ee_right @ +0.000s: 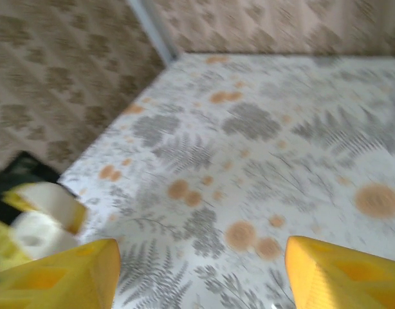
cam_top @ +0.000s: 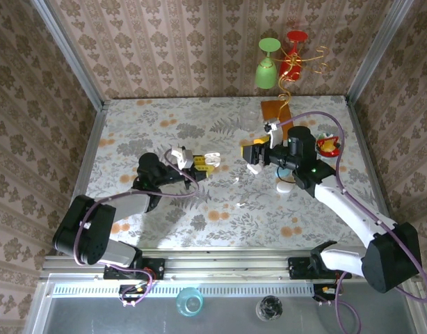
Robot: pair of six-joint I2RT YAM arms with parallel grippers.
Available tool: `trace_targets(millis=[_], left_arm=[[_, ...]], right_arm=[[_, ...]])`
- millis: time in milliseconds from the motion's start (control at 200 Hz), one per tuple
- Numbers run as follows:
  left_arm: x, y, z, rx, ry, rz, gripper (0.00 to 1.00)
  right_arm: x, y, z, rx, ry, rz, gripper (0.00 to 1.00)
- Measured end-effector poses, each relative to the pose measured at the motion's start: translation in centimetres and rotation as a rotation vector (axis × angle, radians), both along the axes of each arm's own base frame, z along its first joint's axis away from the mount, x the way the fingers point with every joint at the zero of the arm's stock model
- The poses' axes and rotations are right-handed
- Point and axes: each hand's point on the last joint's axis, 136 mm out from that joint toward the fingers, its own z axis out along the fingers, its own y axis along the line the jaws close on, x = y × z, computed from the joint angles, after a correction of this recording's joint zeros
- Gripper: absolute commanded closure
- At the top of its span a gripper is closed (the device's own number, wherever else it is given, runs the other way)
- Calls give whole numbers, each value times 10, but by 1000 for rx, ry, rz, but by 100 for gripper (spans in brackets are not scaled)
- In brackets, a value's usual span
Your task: Insert the wireless bluetooth earbuds into the charging case
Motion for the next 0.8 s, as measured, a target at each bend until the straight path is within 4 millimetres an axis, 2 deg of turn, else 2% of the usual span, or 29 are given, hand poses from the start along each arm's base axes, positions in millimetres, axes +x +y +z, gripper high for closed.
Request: trace_targets(millis=[185,335,590,800], left_arm=[[10,6,1,-4,-9,51,100],[13,8,-3,5,-21,76,100],[16,10,-2,15,-39,106,100],[16,19,-3,25,-51,138,100]], right_arm=[[4,-13,-76,-71,309,-133,34],[0,-1,-117,-163,476,-166,35],[-2,23,-160,-263,625,-143,39],[-34,36,-172,-399,647,49,42]])
